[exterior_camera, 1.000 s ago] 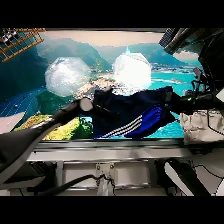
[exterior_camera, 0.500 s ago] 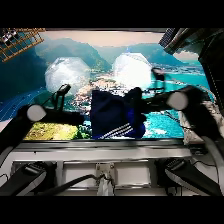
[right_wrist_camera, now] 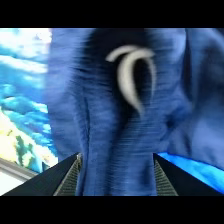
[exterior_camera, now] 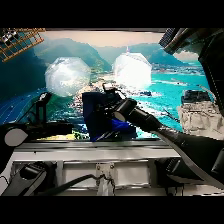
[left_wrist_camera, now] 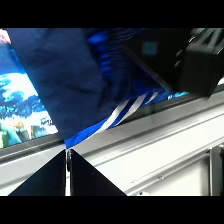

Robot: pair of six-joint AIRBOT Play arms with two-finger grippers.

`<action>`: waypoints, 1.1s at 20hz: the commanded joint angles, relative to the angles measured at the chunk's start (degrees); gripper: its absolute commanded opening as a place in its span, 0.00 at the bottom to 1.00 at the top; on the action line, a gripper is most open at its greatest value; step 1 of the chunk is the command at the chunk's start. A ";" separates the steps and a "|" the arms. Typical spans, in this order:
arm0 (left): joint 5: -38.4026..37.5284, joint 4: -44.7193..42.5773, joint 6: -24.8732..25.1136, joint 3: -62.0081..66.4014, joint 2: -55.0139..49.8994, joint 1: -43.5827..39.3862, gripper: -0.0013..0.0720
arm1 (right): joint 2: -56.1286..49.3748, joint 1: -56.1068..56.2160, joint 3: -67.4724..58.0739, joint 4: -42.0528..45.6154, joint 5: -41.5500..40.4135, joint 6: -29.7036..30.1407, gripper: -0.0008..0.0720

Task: Fold the clothes and pants, and hang the long-sleeved shirts on hangers.

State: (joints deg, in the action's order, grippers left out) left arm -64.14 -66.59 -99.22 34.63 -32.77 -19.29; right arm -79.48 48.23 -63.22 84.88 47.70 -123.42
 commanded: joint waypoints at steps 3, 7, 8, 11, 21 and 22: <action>0.28 -0.90 -2.03 -0.17 1.03 0.07 0.04 | 3.82 -0.83 -1.25 6.01 5.84 2.69 0.71; 0.70 -0.87 -2.03 -0.17 1.03 0.07 0.04 | 9.79 -7.74 -1.22 13.44 10.84 2.95 0.71; 0.68 -0.87 -2.03 -0.17 1.03 0.07 0.04 | 10.60 -10.62 -1.22 14.84 11.23 3.91 0.70; 1.01 -0.92 -2.01 -0.17 1.03 0.07 0.06 | 9.49 -22.10 -1.22 5.92 11.91 14.14 0.53; 2.45 -0.94 -2.01 -0.17 1.03 0.09 0.40 | -8.63 -39.95 -1.22 -34.84 18.10 45.11 0.89; 2.45 -0.94 -2.01 -0.17 1.03 0.09 0.40 | -9.66 -39.60 -1.22 -35.89 17.70 47.04 0.89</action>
State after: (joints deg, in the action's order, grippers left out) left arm -61.82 -67.51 -101.23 34.48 -31.79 -19.27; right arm -85.25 9.61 -64.40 56.73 64.84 -83.26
